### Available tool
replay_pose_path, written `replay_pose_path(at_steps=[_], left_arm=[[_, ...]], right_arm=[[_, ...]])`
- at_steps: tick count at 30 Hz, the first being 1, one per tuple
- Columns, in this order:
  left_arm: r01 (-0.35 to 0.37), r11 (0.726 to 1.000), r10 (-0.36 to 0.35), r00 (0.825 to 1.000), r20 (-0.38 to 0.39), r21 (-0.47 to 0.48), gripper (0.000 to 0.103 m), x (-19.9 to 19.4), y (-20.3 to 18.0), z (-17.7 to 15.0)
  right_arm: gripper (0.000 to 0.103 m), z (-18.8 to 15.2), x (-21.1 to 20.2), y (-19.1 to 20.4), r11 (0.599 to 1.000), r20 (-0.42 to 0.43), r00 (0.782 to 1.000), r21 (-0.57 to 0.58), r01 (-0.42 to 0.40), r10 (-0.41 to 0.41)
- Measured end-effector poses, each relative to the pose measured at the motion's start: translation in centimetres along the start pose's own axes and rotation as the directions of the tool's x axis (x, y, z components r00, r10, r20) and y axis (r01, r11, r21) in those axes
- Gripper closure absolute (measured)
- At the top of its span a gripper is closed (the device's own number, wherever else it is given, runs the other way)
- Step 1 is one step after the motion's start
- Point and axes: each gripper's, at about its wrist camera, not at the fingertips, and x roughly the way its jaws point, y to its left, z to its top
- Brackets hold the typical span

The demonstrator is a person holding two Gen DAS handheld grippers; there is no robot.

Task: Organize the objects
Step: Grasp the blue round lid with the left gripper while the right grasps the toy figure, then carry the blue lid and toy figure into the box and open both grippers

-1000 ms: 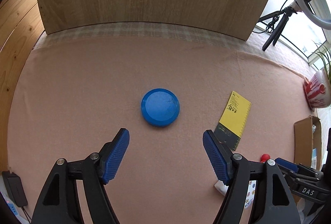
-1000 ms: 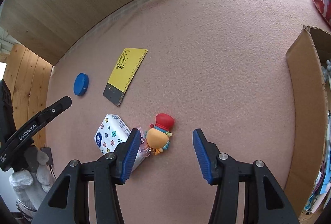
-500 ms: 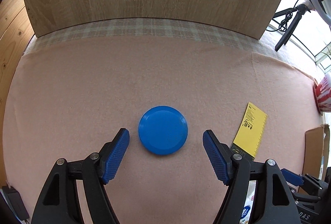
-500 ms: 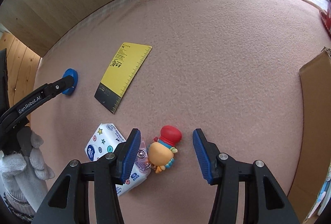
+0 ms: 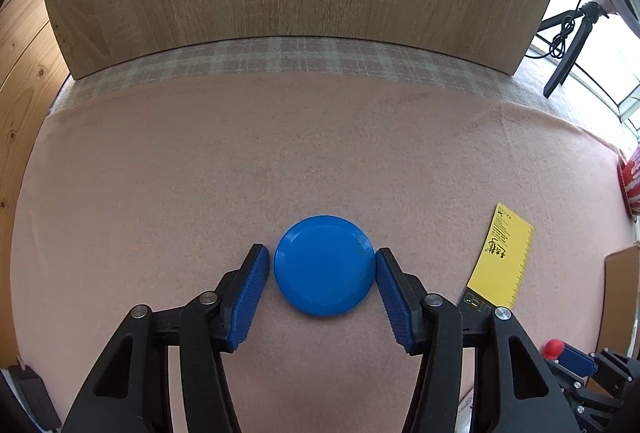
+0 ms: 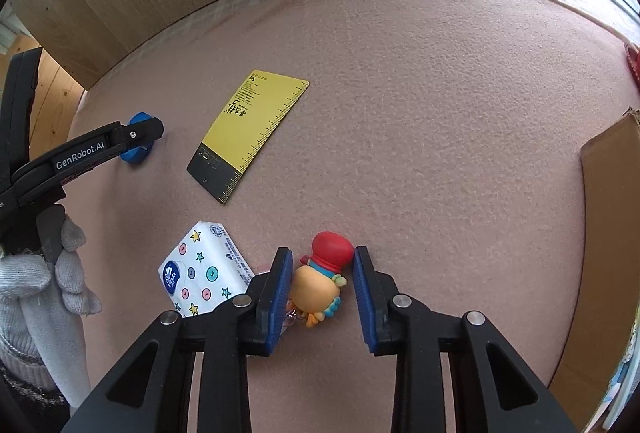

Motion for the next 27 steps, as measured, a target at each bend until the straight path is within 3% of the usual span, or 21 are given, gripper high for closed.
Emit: replay_pose_path(at_steps=[12, 14, 27], left_arm=[[0.023, 0.999, -0.023, 1.0, 0.016, 0.023, 0.049, -1.2, 0.2, -2.6], [0.03, 0.999, -0.03, 0.999, 0.016, 0.024, 0.049, -1.4, 0.1, -3.3], [0.045, 0.998, -0.047, 0.998, 0.037, 0.037, 0.049, -5.0, -0.5, -7.9]], right_arm=[[0.08, -1.5, -1.8, -1.3, 1.0, 0.039, 0.999, -0.023, -0.007, 0.008], [0.084, -1.8, -2.1, -1.6, 1.0, 0.048, 0.999, -0.02, -0.024, 0.025], [0.085, -3.9, -5.2, -4.7, 0.991, 0.113, 0.987, 0.057, -0.117, 0.11]])
